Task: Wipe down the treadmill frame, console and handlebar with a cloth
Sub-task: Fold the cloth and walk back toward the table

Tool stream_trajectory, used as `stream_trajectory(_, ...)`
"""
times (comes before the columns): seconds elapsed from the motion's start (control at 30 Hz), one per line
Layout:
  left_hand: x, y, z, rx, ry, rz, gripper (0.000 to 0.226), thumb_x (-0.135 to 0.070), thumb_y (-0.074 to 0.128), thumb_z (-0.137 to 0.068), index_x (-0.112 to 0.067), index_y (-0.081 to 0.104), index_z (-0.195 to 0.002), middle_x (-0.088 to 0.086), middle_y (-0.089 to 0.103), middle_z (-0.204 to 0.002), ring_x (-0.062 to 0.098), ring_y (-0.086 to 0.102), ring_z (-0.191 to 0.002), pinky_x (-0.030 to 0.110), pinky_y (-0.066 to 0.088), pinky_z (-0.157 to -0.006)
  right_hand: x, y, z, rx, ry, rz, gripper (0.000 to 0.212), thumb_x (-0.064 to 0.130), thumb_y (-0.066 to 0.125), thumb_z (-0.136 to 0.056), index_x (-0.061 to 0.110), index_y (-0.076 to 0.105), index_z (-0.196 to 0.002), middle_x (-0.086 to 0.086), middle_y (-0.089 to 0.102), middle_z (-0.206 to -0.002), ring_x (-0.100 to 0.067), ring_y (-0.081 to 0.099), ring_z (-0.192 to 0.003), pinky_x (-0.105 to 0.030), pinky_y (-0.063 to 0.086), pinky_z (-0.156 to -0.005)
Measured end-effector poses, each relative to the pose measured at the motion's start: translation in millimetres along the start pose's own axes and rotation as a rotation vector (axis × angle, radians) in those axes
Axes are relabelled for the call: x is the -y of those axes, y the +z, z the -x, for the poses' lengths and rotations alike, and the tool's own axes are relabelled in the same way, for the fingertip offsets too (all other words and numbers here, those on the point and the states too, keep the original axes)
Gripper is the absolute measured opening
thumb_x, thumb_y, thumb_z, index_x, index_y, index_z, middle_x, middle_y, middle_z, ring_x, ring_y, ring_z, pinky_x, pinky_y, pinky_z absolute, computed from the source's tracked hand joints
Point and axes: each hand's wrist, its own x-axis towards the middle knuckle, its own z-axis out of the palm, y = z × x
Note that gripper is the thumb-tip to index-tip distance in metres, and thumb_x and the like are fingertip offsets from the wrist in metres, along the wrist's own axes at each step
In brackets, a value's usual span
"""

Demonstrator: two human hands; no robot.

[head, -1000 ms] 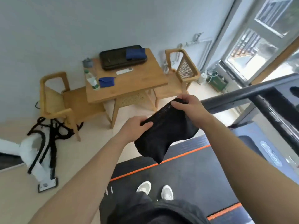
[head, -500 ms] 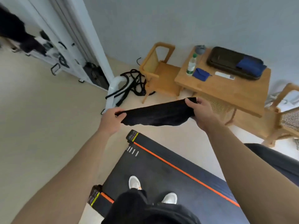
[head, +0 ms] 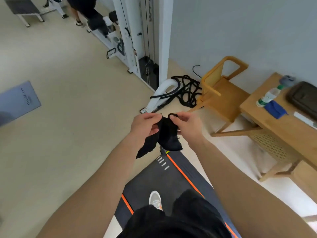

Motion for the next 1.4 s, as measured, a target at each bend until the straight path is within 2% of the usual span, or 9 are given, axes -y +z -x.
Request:
stream_trajectory(0.33, -42.7, -44.4, -73.4, -0.171, 0.062, 0.038, 0.023, -0.003, 0.069, -0.091, -0.004, 0.061, -0.112, 0.02, 0.073, -0.095, 0.019, 0.074, -0.071, 0.021, 0.058, -0.065, 18.0, 81.8, -94.5, 0.232, -0.126, 0.146, 0.023, 0.039, 0.056, -0.088, 0.039, 0.078, -0.096, 0.002, 0.077, -0.089, -0.026, 0.073, -0.09, -0.057, 0.056, -0.084)
stream_trajectory(0.5, -75.0, -60.0, -125.3, -0.252, 0.052, 0.044, 0.018, 0.006, 0.056, -0.09, -0.006, 0.068, -0.098, 0.019, 0.074, -0.088, 0.019, 0.074, -0.066, 0.021, 0.059, -0.065, 31.1, 110.2, -153.5, 0.305, -0.254, 0.27, 0.034, 0.009, 0.056, -0.092, 0.028, 0.076, -0.111, 0.015, 0.076, -0.089, -0.006, 0.071, -0.085, -0.029, 0.056, -0.08)
stream_trajectory(0.7, -94.0, -76.1, -186.8, -0.212, 0.055, 0.003, 0.021, 0.004, 0.067, -0.084, -0.008, 0.072, -0.1, 0.015, 0.073, -0.098, 0.018, 0.073, -0.082, 0.019, 0.059, -0.069, 33.0, 132.6, -227.5, 0.308, -0.29, 0.349, 0.018, 0.023, 0.069, -0.091, 0.027, 0.074, -0.107, 0.02, 0.072, -0.094, 0.004, 0.068, -0.087, -0.018, 0.052, -0.077)
stream_trajectory(0.83, -94.3, -98.3, -245.5, -0.107, 0.163, -0.244, 0.027, 0.001, 0.066, -0.085, -0.011, 0.07, -0.109, 0.013, 0.076, -0.085, 0.023, 0.075, -0.08, 0.026, 0.06, -0.072, 25.5, 158.4, -277.6, 0.269, -0.322, 0.403, 0.016, 0.022, 0.06, -0.097, 0.024, 0.075, -0.102, 0.019, 0.071, -0.089, 0.007, 0.063, -0.087, -0.008, 0.043, -0.072)
stream_trajectory(0.97, -83.0, -128.8, -327.8, -0.105, 0.258, -0.671, 0.016, -0.014, 0.063, -0.083, -0.027, 0.067, -0.092, -0.003, 0.074, -0.079, 0.017, 0.07, -0.073, 0.033, 0.057, -0.069, 7.2, 203.1, -342.2, 0.235, -0.227, 0.334, 0.015, 0.018, 0.054, -0.099, 0.018, 0.066, -0.091, 0.012, 0.065, -0.08, 0.0, 0.059, -0.075, -0.017, 0.043, -0.069)
stream_trajectory(1.1, -51.8, -180.7, -432.5, -0.023, 0.276, -0.977, 0.01, -0.025, 0.06, -0.087, -0.031, 0.06, -0.08, -0.002, 0.067, -0.092, 0.022, 0.064, -0.088, 0.036, 0.053, -0.077, -18.2, 269.0, -414.9, 0.165, -0.105, 0.18, 0.015, 0.015, 0.051, -0.101, 0.008, 0.059, -0.091, 0.001, 0.056, -0.076, -0.01, 0.053, -0.07, -0.021, 0.043, -0.064)
stream_trajectory(1.23, -35.5, -230.6, -508.8, 0.016, 0.347, -0.988, 0.02, -0.027, 0.065, -0.088, -0.026, 0.076, -0.105, -0.005, 0.056, -0.099, 0.018, 0.055, -0.095, 0.036, 0.051, -0.088, -26.7, 331.2, -471.6, 0.088, -0.101, 0.167, 0.02, 0.018, 0.05, -0.102, 0.004, 0.056, -0.089, -0.009, 0.05, -0.079, -0.019, 0.049, -0.074, -0.034, 0.039, -0.069)
stream_trajectory(1.3, -41.5, -254.6, -528.7, 0.011, 0.349, -1.034, 0.023, -0.031, 0.064, -0.09, -0.027, 0.076, -0.108, -0.002, 0.056, -0.107, 0.02, 0.055, -0.103, 0.038, 0.05, -0.09, -17.3, 346.7, -488.8, 0.066, -0.078, 0.169, 0.018, 0.018, 0.049, -0.102, 0.01, 0.055, -0.087, -0.01, 0.046, -0.079, -0.02, 0.044, -0.073, -0.034, 0.034, -0.065)
stream_trajectory(1.4, -63.0, -283.6, -551.3, 0.029, 0.39, -1.173, 0.023, -0.036, 0.061, -0.092, -0.031, 0.071, -0.112, 0.0, 0.056, -0.116, 0.021, 0.056, -0.108, 0.04, 0.05, -0.087, 1.7, 346.4, -515.3, 0.03, -0.047, 0.223, 0.023, 0.021, 0.049, -0.103, 0.003, 0.058, -0.093, -0.01, 0.052, -0.08, -0.021, 0.05, -0.075, -0.033, 0.037, -0.068)
